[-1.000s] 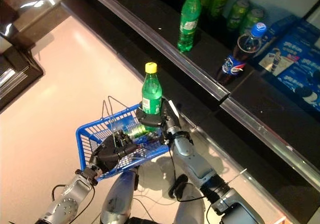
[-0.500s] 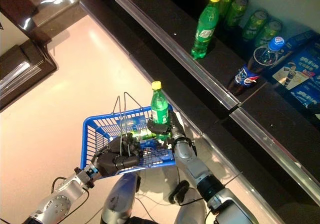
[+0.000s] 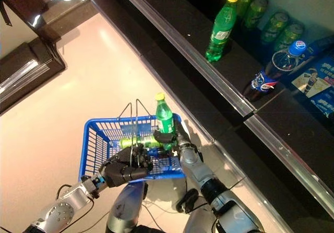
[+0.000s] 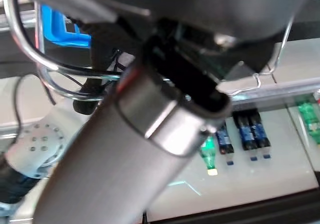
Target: Pick up the drink and place into the basket.
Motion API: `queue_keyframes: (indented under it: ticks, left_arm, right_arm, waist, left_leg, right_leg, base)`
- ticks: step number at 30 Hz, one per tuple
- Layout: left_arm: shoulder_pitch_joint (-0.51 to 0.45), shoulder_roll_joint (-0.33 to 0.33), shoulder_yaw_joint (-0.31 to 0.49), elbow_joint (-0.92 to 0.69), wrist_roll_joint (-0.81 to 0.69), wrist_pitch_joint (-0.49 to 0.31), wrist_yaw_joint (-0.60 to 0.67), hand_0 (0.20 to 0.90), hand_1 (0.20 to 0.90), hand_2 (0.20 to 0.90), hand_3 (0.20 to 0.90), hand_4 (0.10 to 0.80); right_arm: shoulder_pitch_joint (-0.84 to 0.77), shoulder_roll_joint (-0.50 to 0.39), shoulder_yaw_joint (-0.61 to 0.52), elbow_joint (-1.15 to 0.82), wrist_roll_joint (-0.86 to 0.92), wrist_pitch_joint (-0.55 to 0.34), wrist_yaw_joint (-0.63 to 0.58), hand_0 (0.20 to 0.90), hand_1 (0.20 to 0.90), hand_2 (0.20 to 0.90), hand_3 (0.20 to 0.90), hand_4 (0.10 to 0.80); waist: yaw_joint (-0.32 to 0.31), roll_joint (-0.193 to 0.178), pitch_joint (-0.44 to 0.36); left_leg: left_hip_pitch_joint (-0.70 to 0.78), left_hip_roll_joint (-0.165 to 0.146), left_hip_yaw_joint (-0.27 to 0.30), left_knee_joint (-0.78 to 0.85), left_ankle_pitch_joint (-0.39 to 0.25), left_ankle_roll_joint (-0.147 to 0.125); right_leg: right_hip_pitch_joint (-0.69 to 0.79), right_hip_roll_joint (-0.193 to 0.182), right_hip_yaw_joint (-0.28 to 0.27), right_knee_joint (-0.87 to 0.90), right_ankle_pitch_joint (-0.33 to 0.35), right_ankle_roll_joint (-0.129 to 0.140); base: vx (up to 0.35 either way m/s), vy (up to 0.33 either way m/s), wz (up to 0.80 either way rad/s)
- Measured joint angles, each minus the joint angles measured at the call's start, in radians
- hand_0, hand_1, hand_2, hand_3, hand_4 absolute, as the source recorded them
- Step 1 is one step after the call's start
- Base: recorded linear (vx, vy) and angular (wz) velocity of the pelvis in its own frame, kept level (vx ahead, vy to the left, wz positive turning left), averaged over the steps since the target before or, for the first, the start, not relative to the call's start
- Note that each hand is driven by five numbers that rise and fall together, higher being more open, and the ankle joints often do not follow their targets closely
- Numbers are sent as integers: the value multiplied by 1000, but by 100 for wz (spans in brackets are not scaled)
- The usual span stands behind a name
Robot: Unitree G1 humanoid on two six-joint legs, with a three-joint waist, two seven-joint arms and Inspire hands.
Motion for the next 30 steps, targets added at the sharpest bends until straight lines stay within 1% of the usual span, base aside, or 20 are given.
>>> queue_keyframes:
  ticks: [2,3,4,7,9,11,13,16,18,19,20,24,30]
  left_arm:
    - [-1,3,0,0,19,8,0,300,300,300,200,100]
    - [-1,3,0,0,19,8,0,300,300,300,200,100]
    - [-2,18,0,0,19,16,0,300,300,300,200,100]
    - [-3,22,4,0,19,27,-1,300,300,300,200,100]
    - [-7,18,13,-2,19,27,-3,300,300,300,200,100]
    - [-10,10,43,-37,19,27,-4,300,300,300,200,100]
    - [-10,10,61,-62,18,27,-13,300,300,300,200,100]
    - [-11,10,61,-82,19,30,-33,300,300,300,200,100]
    - [-11,10,49,-83,20,34,-33,300,300,300,200,100]
    - [-11,10,49,-83,20,34,-33,300,300,300,200,100]
    - [-13,9,41,-84,20,34,-33,300,300,300,200,100]
    - [-17,9,40,-84,20,34,-33,300,300,300,200,100]
    - [-20,13,35,-84,20,34,-33,300,300,300,200,100]
  right_arm:
    - [-12,-15,41,23,-59,20,46,300,300,300,200,100]
    - [-12,-15,41,23,-59,20,46,300,300,300,200,100]
    - [-13,-25,66,37,-108,24,86,300,300,300,200,100]
    - [-36,-51,111,37,-200,39,206,300,300,300,200,100]
    - [-38,-57,130,40,-242,42,246,300,300,300,200,100]
    - [-34,-64,188,49,-326,41,303,300,300,300,200,100]
    - [-25,-66,204,57,-356,36,319,300,300,300,200,100]
    - [-21,-80,204,63,-378,32,320,300,300,300,200,100]
    - [-11,-89,201,71,-420,-2,313,300,300,300,200,100]
    - [-11,-89,201,71,-420,-2,313,300,300,300,200,100]
    - [-3,-93,201,72,-466,-19,299,300,300,300,200,100]
    - [-4,-93,203,83,-554,-62,266,300,300,300,200,100]
    - [-3,-78,203,95,-554,-40,232,300,300,300,200,100]
  waist:
    - [8,0,0]
    - [8,0,0]
    - [18,0,0]
    - [29,0,0]
    - [37,4,-2]
    - [59,5,-3]
    - [66,5,-3]
    - [72,5,-3]
    - [69,5,-3]
    - [69,5,-3]
    - [65,5,-3]
    - [56,5,-3]
    - [56,5,-3]
  left_leg:
    - [-2,2,-6,-2,2,-2]
    - [-2,2,-6,-2,2,-2]
    - [-2,2,-8,-3,2,-2]
    - [-2,2,-17,-4,4,-6]
    - [-2,2,-21,-6,5,-8]
    - [-2,1,-26,-14,12,-9]
    - [-9,1,-33,-24,20,-8]
    - [-17,-1,-35,-24,21,-6]
    - [-19,-1,-35,-24,21,-6]
    - [-19,-1,-35,-24,21,-6]
    - [-20,-1,-35,-24,21,-6]
    - [-27,0,-34,-24,21,-6]
    - [-34,-3,-35,-23,21,-6]
  right_leg:
    - [1,0,-8,3,-4,-3]
    - [1,0,-8,3,-4,-3]
    - [1,-2,-11,11,-9,-4]
    - [2,-1,-16,15,-13,-7]
    - [3,-2,-17,15,-14,-7]
    - [4,-2,-23,16,-18,-7]
    - [3,-4,-37,15,-23,-13]
    - [-3,-5,-39,15,-22,-13]
    - [-6,-5,-39,15,-21,-10]
    - [-6,-5,-39,15,-21,-10]
    - [-8,-4,-39,15,-20,-8]
    - [-15,-4,-39,17,-19,-8]
    - [-19,-7,-41,17,-17,-6]
  base:
    - [-7,-27,8]
    - [-11,-60,5]
    - [-9,-58,4]
    - [-5,-57,6]
    - [-3,-19,2]
    - [-13,-38,8]
    - [-21,-27,16]
    - [-8,-5,4]
    - [-17,-6,0]
    - [0,0,0]
    - [-36,-2,-1]
    - [-21,3,0]
    - [-5,6,0]
